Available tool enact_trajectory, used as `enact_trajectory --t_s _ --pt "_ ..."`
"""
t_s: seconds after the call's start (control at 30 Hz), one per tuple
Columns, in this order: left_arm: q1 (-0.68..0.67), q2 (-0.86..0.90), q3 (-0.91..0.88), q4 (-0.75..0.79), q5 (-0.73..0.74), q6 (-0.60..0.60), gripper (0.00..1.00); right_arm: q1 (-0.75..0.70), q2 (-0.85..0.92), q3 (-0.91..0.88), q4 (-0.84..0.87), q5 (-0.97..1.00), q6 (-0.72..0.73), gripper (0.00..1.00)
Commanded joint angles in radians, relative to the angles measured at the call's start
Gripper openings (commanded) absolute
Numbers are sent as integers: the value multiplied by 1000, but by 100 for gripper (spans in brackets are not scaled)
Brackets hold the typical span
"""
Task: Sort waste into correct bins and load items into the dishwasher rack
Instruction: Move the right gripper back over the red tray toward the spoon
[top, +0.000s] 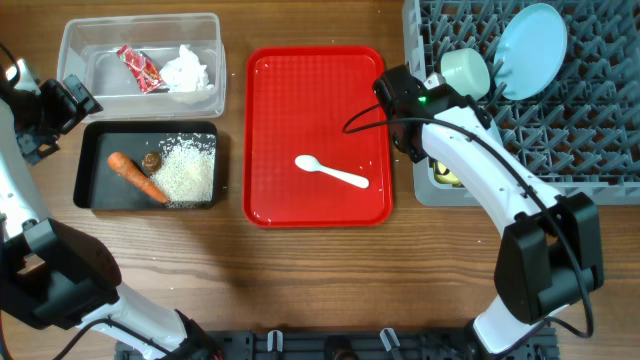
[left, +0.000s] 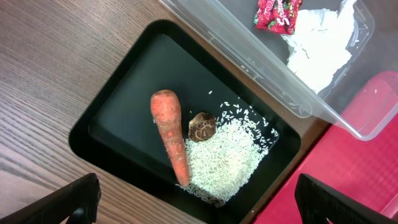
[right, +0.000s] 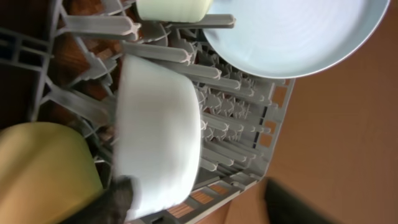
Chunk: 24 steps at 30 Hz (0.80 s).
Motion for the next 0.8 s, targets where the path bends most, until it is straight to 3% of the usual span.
enact_trajectory --t_s 0.0,0.33,0.4,0.47,0.6,0.67,0.77 --pt "0 -27 6 0 2 -2 100 2 -22 -7 -1 -19 40 85" --pt "0 -27 6 0 2 -2 100 -5 -129 114 66 -20 56 99" --pt "0 -27 6 0 2 -2 100 -5 -171 151 74 -101 51 100" --pt "0 -27 6 0 2 -2 100 2 -206 161 101 -323 45 100" --pt "0 -27 6 0 2 -2 100 6 -227 150 247 -1241 49 99" --pt "0 -27 6 0 2 -2 100 9 -200 123 365 -1410 63 91" --pt "0 -27 6 0 2 -2 100 27 -114 82 461 -1403 126 88"
